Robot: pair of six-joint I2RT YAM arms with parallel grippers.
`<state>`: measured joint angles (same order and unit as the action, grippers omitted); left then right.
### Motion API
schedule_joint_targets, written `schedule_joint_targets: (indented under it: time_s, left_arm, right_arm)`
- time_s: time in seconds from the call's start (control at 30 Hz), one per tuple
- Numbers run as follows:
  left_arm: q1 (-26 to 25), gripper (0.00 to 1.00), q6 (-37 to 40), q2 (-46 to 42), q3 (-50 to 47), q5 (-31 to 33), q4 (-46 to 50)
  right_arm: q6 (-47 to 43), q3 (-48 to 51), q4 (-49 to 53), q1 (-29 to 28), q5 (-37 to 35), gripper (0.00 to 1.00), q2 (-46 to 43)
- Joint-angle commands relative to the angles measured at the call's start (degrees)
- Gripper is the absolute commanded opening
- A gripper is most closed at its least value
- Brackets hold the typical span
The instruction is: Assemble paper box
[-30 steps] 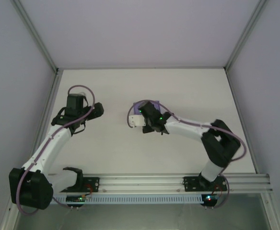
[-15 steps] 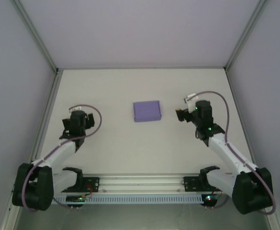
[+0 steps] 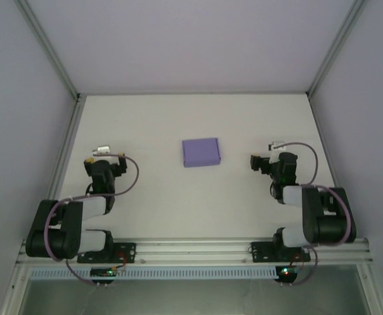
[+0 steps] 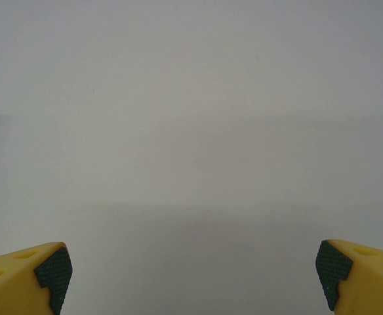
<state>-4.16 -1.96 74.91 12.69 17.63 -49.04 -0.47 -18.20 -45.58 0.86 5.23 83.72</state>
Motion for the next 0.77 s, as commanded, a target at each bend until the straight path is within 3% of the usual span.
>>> schedule_joint_targets:
  time_s: [0.0, 0.03, 0.07, 0.1, 0.13, 0.17, 0.2, 0.23, 0.3, 0.37, 0.43, 0.73]
  left_arm:
    - [3.1, 1.00, 1.3, 5.4, -3.0, -8.4, -18.2]
    - [4.1, 1.00, -0.1, 11.8, -4.6, -8.5, -27.1]
    - [4.3, 0.99, 0.7, 18.2, -4.6, -7.4, -37.6]
    - [4.3, 0.99, 0.8, 17.0, -3.7, -8.1, -32.2]
    - [4.3, 1.00, -0.5, 11.0, -1.4, -8.6, -18.2]
    - [5.1, 1.00, -1.7, 9.4, 1.2, -8.1, -12.8]
    - [5.4, 0.99, -2.8, 11.9, 4.4, -6.0, -10.0]
    - [5.0, 1.00, -0.3, 14.7, 6.2, -7.8, -11.3]
    - [4.2, 1.00, 0.4, 12.7, 7.4, -9.8, -4.9]
    - [4.6, 1.00, 0.5, 14.2, 6.8, -10.1, -9.2]
    - [4.5, 1.00, 0.1, 13.2, 7.3, -10.2, -5.8]
    - [4.6, 0.99, 0.2, 13.4, 7.2, -10.1, -6.7]
  right_arm:
    - [2.1, -0.2, -11.0, 1.4, 3.0, 0.99, 4.9]
    - [0.2, -2.3, -2.6, 2.5, 1.5, 0.99, 2.6]
    - [1.4, -2.9, -3.6, 2.7, -0.2, 0.99, 4.5]
    - [3.6, -2.6, -7.7, 1.2, -1.1, 0.99, 6.0]
    - [2.8, -3.4, -4.3, 0.7, -2.0, 0.99, 5.0]
    - [0.6, -4.2, -1.5, 0.6, -2.8, 0.99, 4.2]
    - [0.3, -3.5, -3.4, 0.6, -2.9, 0.99, 4.8]
    - [2.1, -3.1, -5.6, 0.6, -2.5, 0.99, 5.5]
    - [2.1, -3.6, -3.3, 0.4, -2.7, 0.99, 4.9]
    - [2.3, -3.2, -5.0, 0.3, -2.7, 0.99, 5.2]
    - [2.4, -3.5, -4.0, 0.3, -2.8, 0.99, 5.0]
    - [1.6, -3.3, -4.5, -0.1, -4.4, 0.99, 5.0]
